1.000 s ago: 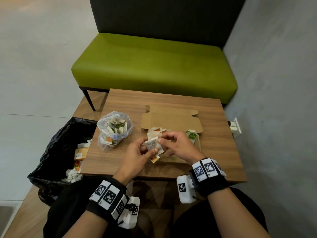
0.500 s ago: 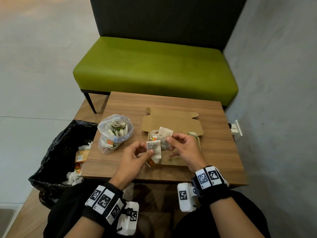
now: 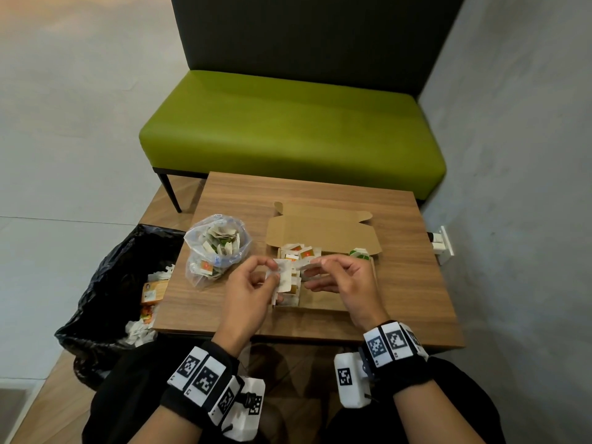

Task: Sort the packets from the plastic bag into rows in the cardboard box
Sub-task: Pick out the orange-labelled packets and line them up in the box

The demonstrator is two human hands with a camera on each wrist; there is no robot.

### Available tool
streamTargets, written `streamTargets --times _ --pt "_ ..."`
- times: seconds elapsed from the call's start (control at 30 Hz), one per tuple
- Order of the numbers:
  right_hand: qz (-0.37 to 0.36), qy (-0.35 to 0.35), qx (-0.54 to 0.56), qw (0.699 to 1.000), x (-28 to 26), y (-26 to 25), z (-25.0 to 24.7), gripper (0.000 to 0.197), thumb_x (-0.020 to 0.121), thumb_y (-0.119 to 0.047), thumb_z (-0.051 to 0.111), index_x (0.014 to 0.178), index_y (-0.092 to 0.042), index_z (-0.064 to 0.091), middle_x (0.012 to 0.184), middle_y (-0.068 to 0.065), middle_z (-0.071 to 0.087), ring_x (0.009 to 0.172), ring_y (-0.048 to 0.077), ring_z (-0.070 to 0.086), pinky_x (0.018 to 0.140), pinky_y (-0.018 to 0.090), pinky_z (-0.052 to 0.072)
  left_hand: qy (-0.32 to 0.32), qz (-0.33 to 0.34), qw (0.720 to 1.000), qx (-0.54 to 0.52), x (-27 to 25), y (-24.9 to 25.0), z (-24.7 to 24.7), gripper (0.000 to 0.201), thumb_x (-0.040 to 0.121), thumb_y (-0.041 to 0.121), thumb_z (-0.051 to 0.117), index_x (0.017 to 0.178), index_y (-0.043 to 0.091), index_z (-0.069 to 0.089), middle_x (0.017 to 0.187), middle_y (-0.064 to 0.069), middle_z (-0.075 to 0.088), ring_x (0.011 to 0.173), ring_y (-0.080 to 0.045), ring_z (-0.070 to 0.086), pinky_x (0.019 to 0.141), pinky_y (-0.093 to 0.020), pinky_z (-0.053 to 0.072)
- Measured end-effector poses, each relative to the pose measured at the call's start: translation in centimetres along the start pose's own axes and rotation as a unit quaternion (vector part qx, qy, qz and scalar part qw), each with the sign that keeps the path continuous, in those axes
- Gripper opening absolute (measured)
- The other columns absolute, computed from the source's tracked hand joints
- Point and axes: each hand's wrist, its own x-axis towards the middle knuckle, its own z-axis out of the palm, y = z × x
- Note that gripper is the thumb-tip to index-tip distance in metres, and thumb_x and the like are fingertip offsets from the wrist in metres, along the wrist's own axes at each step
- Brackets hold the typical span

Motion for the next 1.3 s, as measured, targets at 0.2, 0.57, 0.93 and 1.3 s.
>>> streamTargets --times 0.2,0.57,0.93,1.3 --pt "-0.004 0.037 0.033 0.999 -0.3 -0.3 0.3 0.029 0.090 -0.027 0.062 0.092 -0.001 0.074 0.088 0.019 0.076 0.072 0.037 0.074 0.064 0.040 0.062 0.019 -0.006 0.999 0.041 0.4 -0.3 0.2 0.012 0.091 0.005 0.066 0.089 0.014 0.073 0.080 -0.004 0.076 0.071 -0.014 0.072 0.059 -0.026 0.057" --pt "-0.018 0.023 -0.026 0.999 -0.4 0.6 -0.2 0.021 0.079 0.007 0.076 0.094 -0.007 0.072 0.084 0.007 0.077 0.076 0.019 0.074 0.065 0.032 0.062 -0.052 -0.008 0.997 0.061 0.3 -0.3 1.1 0.004 0.088 0.019 0.072 0.089 0.017 0.075 0.078 -0.006 0.075 0.068 -0.007 0.065 0.063 -0.021 0.049" --pt "0.034 0.039 -0.082 0.995 -0.1 -0.7 -0.3 0.018 0.086 0.004 0.070 0.099 -0.008 0.071 0.086 0.008 0.074 0.078 0.015 0.071 0.067 0.028 0.060 0.001 -0.005 0.990 0.142 0.3 -0.9 0.5 0.004 0.088 0.023 0.072 0.085 0.025 0.073 0.069 -0.002 0.070 0.064 -0.015 0.065 0.066 -0.043 0.057" --pt "-0.014 -0.202 -0.441 0.874 1.0 -4.6 -1.5 0.029 0.078 -0.024 0.082 0.103 -0.034 0.072 0.084 -0.011 0.071 0.077 0.003 0.068 0.079 0.033 0.058 -0.160 0.058 0.968 0.184 0.8 0.3 0.1 0.048 0.075 0.024 0.085 0.118 0.033 0.065 0.115 0.016 0.068 0.105 -0.001 0.063 0.092 -0.025 0.053"
